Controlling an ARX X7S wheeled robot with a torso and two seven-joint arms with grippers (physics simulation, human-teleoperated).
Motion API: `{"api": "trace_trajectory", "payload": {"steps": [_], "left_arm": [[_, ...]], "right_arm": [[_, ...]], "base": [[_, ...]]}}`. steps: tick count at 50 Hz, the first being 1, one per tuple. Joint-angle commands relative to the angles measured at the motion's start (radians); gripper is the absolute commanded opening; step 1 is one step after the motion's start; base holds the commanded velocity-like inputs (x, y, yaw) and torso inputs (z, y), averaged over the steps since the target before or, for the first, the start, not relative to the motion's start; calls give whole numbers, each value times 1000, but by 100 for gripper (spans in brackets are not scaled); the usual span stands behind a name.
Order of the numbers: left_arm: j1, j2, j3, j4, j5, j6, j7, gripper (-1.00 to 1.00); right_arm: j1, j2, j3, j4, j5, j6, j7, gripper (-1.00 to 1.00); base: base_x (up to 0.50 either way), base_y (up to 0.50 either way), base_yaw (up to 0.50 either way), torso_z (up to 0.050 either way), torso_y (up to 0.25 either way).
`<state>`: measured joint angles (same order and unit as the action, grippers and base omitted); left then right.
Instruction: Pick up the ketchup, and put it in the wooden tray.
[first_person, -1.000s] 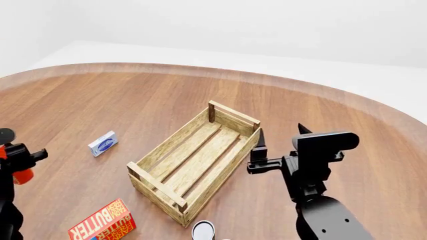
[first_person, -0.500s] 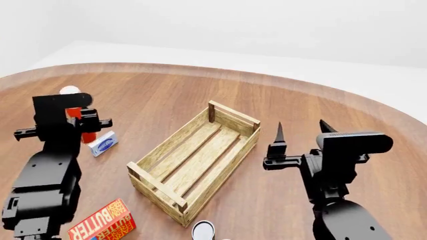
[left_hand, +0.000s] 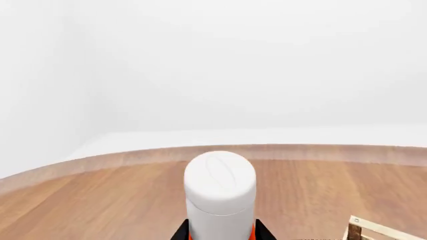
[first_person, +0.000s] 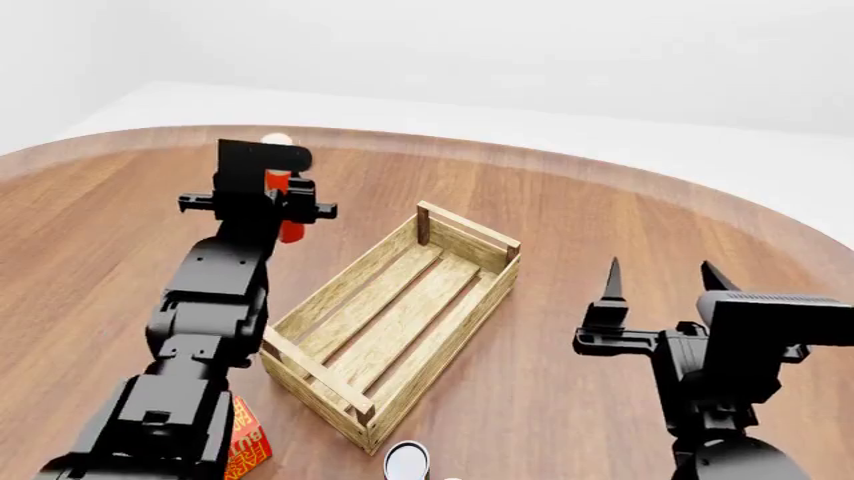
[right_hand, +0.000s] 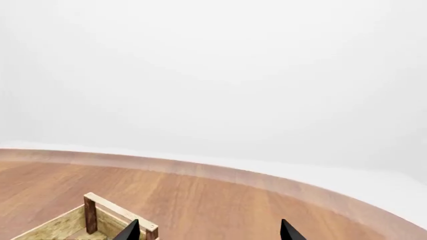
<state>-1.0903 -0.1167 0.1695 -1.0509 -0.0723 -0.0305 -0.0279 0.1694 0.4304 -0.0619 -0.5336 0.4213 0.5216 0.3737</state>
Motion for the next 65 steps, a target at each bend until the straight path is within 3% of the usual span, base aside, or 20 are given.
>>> {"api": "trace_trajectory", "payload": {"steps": [1,5,25,31,45,58,65], "left_arm": [[-123,98,36,-256,3,136,35,-100],[-118,116,68,-256,-24,132,36,-100],[-153,117,795,-255,-750,192,-63,-100],[-166,117,926,-256,-892,211,-80,-100],[-191,116,1064,-257,-1069,225,-92,-100],[-190,116,965,-257,-994,198,-85,-100],[-190,116,976,-257,-1007,198,-83,-100]], "right_arm": [[-65,21,59,-32,17,-6,21,100],[-85,26,76,-40,21,-7,28,100],[-140,38,124,-66,34,-10,50,100],[-160,44,142,-77,42,-14,53,100],[-161,42,145,-73,43,-18,59,100],[-196,50,168,-101,56,-21,63,100],[-185,49,160,-94,53,-18,66,100]], "base": [[0,0,0,0,0],[0,0,0,0,0],[0,0,0,0,-42],[0,0,0,0,-88],[-1,0,0,0,-88],[0,0,0,0,-88],[0,0,0,0,-89]]}}
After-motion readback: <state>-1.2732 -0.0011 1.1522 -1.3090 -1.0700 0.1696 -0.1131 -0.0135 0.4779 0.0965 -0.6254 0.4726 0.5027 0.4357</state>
